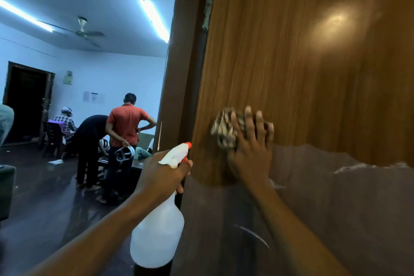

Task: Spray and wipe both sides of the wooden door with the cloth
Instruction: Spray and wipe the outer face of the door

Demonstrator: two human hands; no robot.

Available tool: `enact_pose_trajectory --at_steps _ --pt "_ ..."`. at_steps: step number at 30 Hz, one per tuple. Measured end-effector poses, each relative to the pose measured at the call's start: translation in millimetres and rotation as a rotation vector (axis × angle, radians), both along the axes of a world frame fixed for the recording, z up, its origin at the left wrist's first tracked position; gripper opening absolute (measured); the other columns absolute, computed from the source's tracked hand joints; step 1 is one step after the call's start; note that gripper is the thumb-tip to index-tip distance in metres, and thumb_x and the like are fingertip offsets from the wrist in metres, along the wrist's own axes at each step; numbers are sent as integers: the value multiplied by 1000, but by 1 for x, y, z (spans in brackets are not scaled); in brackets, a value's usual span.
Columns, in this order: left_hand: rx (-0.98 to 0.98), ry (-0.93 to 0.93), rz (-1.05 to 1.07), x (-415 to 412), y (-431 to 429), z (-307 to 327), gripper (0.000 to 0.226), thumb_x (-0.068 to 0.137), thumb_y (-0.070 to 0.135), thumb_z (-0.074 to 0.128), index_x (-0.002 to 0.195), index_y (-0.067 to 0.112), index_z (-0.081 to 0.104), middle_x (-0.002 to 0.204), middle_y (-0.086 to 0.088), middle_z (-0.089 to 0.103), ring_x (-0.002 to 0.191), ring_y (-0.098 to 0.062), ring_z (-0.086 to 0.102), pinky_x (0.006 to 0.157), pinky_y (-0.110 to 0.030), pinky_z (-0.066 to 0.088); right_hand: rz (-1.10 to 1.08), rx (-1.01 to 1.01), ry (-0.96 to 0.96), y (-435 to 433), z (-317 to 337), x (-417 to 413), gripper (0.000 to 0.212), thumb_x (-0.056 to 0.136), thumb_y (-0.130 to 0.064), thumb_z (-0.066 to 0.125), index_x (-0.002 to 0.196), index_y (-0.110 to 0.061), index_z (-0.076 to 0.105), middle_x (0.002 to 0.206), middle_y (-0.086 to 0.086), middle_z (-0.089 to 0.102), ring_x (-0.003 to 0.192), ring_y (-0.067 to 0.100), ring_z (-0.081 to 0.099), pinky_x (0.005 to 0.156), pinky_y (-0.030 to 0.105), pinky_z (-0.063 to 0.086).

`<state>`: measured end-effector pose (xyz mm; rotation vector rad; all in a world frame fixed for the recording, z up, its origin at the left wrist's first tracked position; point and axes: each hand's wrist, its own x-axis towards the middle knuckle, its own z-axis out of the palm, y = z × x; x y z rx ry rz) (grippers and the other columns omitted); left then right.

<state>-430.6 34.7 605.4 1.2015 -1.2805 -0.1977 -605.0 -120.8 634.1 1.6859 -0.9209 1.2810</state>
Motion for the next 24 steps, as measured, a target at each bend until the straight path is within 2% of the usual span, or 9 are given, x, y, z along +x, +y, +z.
enact_pose_trajectory --at_steps 3,5,7,10,12,15,18,20,24 --pt "13 8 -5 -7 -7 -2 26 87 25 62 111 36 62 75 -1 72 48 -25 64 58 -34 56 34 17 -46 5 28 42 60 99 -50 30 154 -27 32 163 8 21 152 33 11 121 57 6" --pt "19 10 0 -12 -10 -3 10 86 26 63 96 25 68 72 -1 72 47 -26 64 57 -36 55 55 18 165 1 11 62 61 98 -50 35 154 -28 31 164 8 19 152 34 9 119 59 9" --pt "19 8 10 -18 -12 -5 14 86 29 64 88 16 68 71 -2 72 48 -25 64 57 -35 55 74 4 367 0 -30 57 59 99 -50 40 153 -28 35 164 7 20 152 34 8 118 59 15" --pt "40 -17 -8 -26 -10 -12 27 86 33 63 108 20 65 75 -4 71 50 -23 65 57 -33 55 62 4 402 1 -88 9 58 97 -40 46 153 -29 33 164 5 21 153 29 10 121 54 16" --pt "68 10 -55 -31 -10 -16 32 85 31 64 116 22 63 79 -4 72 50 -24 65 56 -32 54 17 21 282 2 -92 -39 65 94 -38 51 154 -32 29 164 6 21 152 30 11 121 54 14" --pt "98 38 -72 -42 -13 -17 32 83 32 65 111 17 64 85 -2 71 53 -24 66 57 -31 56 -109 95 -104 -3 -50 -98 73 92 -40 45 157 -30 15 165 10 12 153 31 4 121 55 6" --pt "108 51 -82 -53 -20 -13 34 83 33 65 112 16 62 87 -1 70 53 -21 65 54 -26 54 -127 178 -412 -1 7 -97 75 97 -41 43 158 -26 3 166 9 -2 152 32 -7 120 59 2" --pt "114 46 -106 -64 -23 -8 33 83 32 65 113 16 62 87 1 70 53 -21 65 53 -26 53 -123 134 -314 -2 12 -78 76 93 -38 49 158 -26 12 166 12 3 152 35 -2 120 60 1" --pt "104 17 -113 -93 -30 -3 28 85 34 64 107 18 61 73 3 67 52 -17 64 59 -30 54 -51 12 211 -5 -59 -69 65 93 -38 54 154 -26 33 163 10 19 152 35 11 121 57 8"
